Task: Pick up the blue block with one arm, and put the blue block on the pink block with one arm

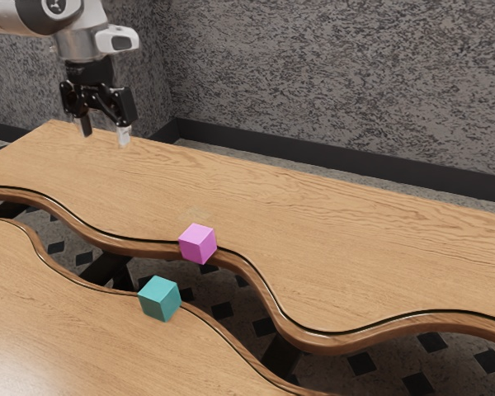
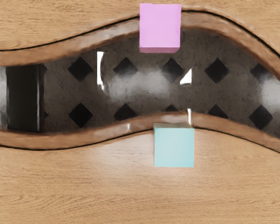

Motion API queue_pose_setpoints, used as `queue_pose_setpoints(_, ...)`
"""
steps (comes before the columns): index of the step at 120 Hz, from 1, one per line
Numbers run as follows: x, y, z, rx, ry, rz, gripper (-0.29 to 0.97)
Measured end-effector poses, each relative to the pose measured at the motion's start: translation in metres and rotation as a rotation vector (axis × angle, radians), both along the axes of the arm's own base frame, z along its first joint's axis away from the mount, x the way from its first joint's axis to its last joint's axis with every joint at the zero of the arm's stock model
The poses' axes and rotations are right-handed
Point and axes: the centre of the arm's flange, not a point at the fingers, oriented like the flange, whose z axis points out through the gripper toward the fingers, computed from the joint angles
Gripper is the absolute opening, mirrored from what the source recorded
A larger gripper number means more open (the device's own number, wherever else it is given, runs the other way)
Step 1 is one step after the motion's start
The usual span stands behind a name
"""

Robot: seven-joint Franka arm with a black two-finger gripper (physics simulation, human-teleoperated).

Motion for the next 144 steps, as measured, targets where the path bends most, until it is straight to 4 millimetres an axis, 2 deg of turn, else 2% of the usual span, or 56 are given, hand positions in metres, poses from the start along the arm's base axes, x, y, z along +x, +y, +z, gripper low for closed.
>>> queue_pose_setpoints(12,0.006,0.014,0.006,0.01,-0.07,0.009,0.68)
queue_pose_setpoints(18,0.007,0.021,0.001,0.014,-0.077,0.013,0.68)
queue_pose_setpoints(24,0.002,0.026,-0.03,0.009,-0.039,0.01,0.68)
queue_pose_setpoints(31,-0.019,0.026,-0.072,-0.005,0.001,-0.005,0.68)
queue_pose_setpoints(43,-0.047,-0.012,-0.157,-0.023,0.053,-0.094,0.68)
queue_pose_setpoints(48,-0.052,-0.018,-0.18,-0.024,0.049,-0.112,0.68)
queue_pose_setpoints(55,-0.052,-0.021,-0.212,-0.03,0.041,-0.12,0.68)
queue_pose_setpoints(70,-0.035,-0.028,-0.268,-0.04,0.027,-0.124,0.68)
queue_pose_setpoints(80,-0.026,-0.034,-0.281,-0.04,0.003,-0.136,0.68)
queue_pose_setpoints(93,-0.019,-0.044,-0.308,-0.061,0.005,-0.134,0.68)
queue_pose_setpoints(103,-0.016,-0.044,-0.318,-0.078,-0.004,-0.117,0.68)
queue_pose_setpoints(118,-0.017,-0.04,-0.315,-0.095,-0.033,-0.096,0.68)
queue_pose_setpoints(144,-0.04,-0.04,-0.315,-0.121,-0.034,-0.084,0.68)
